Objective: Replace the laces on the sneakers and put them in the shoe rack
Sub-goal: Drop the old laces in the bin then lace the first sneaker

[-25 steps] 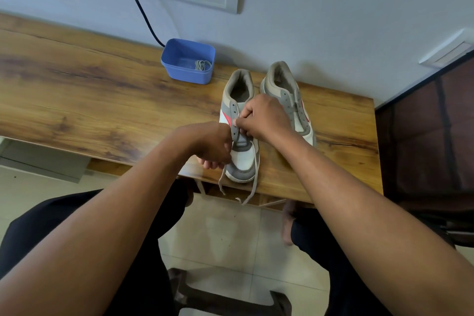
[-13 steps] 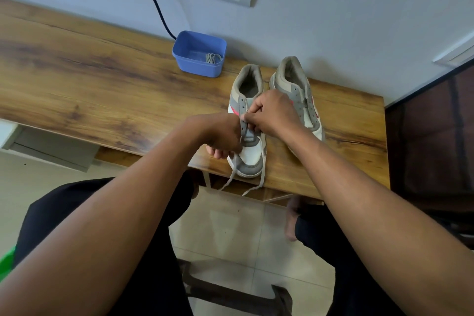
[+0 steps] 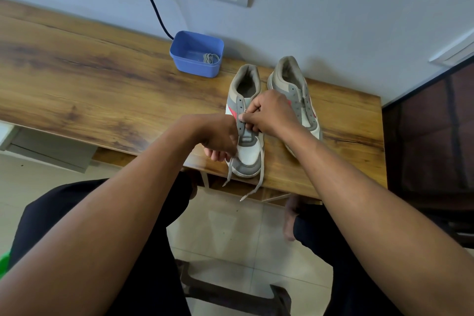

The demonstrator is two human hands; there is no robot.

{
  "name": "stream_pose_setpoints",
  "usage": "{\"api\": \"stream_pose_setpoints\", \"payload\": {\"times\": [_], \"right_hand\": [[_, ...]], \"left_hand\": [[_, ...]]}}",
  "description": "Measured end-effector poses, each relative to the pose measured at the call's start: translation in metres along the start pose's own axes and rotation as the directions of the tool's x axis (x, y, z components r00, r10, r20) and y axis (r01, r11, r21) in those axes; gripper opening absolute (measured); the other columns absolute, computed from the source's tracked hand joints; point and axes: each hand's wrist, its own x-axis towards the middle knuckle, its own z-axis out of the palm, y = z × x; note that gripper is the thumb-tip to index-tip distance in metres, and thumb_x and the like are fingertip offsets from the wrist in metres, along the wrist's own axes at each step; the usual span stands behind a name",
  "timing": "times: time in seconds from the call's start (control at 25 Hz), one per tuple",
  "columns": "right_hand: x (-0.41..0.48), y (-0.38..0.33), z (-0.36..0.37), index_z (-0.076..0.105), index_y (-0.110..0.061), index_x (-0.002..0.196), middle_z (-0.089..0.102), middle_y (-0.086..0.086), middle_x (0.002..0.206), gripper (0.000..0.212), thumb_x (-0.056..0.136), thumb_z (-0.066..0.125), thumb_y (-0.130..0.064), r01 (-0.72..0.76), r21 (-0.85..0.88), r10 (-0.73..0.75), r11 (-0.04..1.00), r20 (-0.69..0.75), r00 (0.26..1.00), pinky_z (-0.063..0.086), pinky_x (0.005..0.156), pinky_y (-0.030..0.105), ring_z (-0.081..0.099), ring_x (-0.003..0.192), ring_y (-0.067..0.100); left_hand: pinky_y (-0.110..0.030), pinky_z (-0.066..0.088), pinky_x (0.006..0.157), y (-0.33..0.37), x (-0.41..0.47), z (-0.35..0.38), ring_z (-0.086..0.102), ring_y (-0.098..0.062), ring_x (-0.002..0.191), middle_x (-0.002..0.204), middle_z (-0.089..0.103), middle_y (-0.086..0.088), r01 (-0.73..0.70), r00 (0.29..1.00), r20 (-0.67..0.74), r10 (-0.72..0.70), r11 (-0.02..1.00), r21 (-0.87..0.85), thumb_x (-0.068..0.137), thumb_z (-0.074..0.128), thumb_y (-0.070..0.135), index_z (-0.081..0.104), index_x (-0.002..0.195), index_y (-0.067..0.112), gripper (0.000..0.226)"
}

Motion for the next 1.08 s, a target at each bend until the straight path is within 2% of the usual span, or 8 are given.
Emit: {"api": "stream_pose_setpoints", "payload": {"times": [0.2, 0.36, 0.44, 0.52, 0.6, 0.8, 0.92, 1.08], "right_hand": [[-0.004, -0.002, -0.019, 0.077, -0.011, 0.085, 0.079, 0.0, 0.073, 0.014, 0.093, 0.079, -0.021, -0.047, 0.165, 0.023, 0.985, 0.146, 0.989, 0.062, 0.066, 0.029, 0.077, 0.067, 0.013], [-0.014, 0.006, -0.051, 0.077, -0.013, 0.086, 0.079, 0.0, 0.073, 0.011, 0.095, 0.077, -0.02, -0.069, 0.336, 0.084, 0.939, -0.03, 0.996, 0.057, 0.059, 0.025, 0.074, 0.064, 0.012], [-0.028, 0.011, -0.053, 0.077, -0.012, 0.088, 0.078, -0.001, 0.074, 0.008, 0.093, 0.079, -0.019, -0.078, 0.282, 0.068, 0.956, 0.048, 0.997, 0.056, 0.059, 0.022, 0.075, 0.066, 0.011], [-0.041, 0.012, -0.041, 0.077, -0.013, 0.088, 0.078, -0.003, 0.074, 0.005, 0.091, 0.081, -0.015, -0.059, 0.153, 0.032, 0.986, 0.171, 0.985, 0.059, 0.064, 0.026, 0.076, 0.067, 0.01], [-0.046, 0.011, -0.028, 0.077, -0.014, 0.083, 0.078, -0.003, 0.071, 0.009, 0.09, 0.082, -0.017, -0.048, 0.133, 0.025, 0.99, 0.175, 0.984, 0.063, 0.07, 0.032, 0.075, 0.065, 0.009], [-0.046, -0.001, 0.013, 0.076, -0.017, 0.068, 0.074, -0.003, 0.065, 0.044, 0.083, 0.078, -0.058, -0.117, -0.041, 0.12, 0.992, 0.092, 0.988, 0.06, 0.065, 0.036, 0.072, 0.065, 0.013], [-0.046, -0.006, 0.021, 0.077, -0.016, 0.07, 0.072, -0.001, 0.068, 0.031, 0.082, 0.08, -0.045, -0.147, -0.054, 0.149, 0.988, 0.034, 0.988, 0.054, 0.062, 0.03, 0.068, 0.068, 0.013], [-0.04, -0.001, 0.0, 0.079, -0.009, 0.07, 0.075, 0.004, 0.066, 0.024, 0.084, 0.078, -0.029, -0.206, 0.138, 0.178, 0.969, 0.192, 0.965, 0.063, 0.072, 0.04, 0.075, 0.069, 0.02]], "left_hand": [[-0.034, 0.062, 0.072, -0.007, -0.001, 0.002, 0.073, -0.016, 0.064, 0.074, 0.077, -0.003, 0.037, 0.999, -0.007, -0.037, 0.995, -0.09, 0.095, 0.07, 0.038, 0.077, 0.086, 0.01, 0.03], [-0.028, 0.057, 0.057, -0.022, -0.006, -0.025, 0.072, -0.02, 0.067, 0.081, 0.077, -0.007, 0.074, 0.972, -0.221, -0.086, 0.995, -0.062, 0.097, 0.066, 0.016, 0.071, 0.092, 0.009, 0.009], [-0.028, 0.055, 0.056, -0.023, -0.003, -0.029, 0.073, -0.024, 0.07, 0.081, 0.077, -0.008, 0.07, 0.955, -0.282, -0.088, 0.995, -0.074, 0.096, 0.065, 0.012, 0.071, 0.092, 0.008, 0.008], [-0.027, 0.056, 0.058, -0.015, 0.001, -0.024, 0.076, -0.023, 0.075, 0.081, 0.077, -0.006, 0.04, 0.978, -0.203, -0.051, 0.997, -0.059, 0.096, 0.067, 0.015, 0.072, 0.093, 0.008, 0.009], [-0.027, 0.056, 0.059, -0.011, 0.005, -0.02, 0.076, -0.021, 0.076, 0.083, 0.078, -0.005, 0.041, 0.991, -0.124, -0.046, 0.998, -0.049, 0.096, 0.068, 0.016, 0.073, 0.094, 0.01, 0.008], [-0.03, 0.059, 0.062, -0.017, 0.007, -0.025, 0.076, -0.022, 0.073, 0.078, 0.077, -0.003, 0.074, 0.97, -0.231, -0.078, 0.997, -0.024, 0.097, 0.066, 0.017, 0.07, 0.098, 0.012, 0.006], [-0.031, 0.061, 0.063, -0.017, 0.005, -0.025, 0.075, -0.019, 0.069, 0.078, 0.076, -0.002, 0.056, 0.959, -0.28, -0.051, 0.998, 0.01, 0.097, 0.064, 0.019, 0.068, 0.099, 0.014, 0.007], [-0.029, 0.056, 0.062, -0.019, 0.003, -0.027, 0.073, -0.011, 0.061, 0.074, 0.076, 0.002, 0.039, 0.929, -0.37, -0.014, 0.997, 0.061, 0.097, 0.066, 0.029, 0.07, 0.093, 0.016, 0.014]]}}
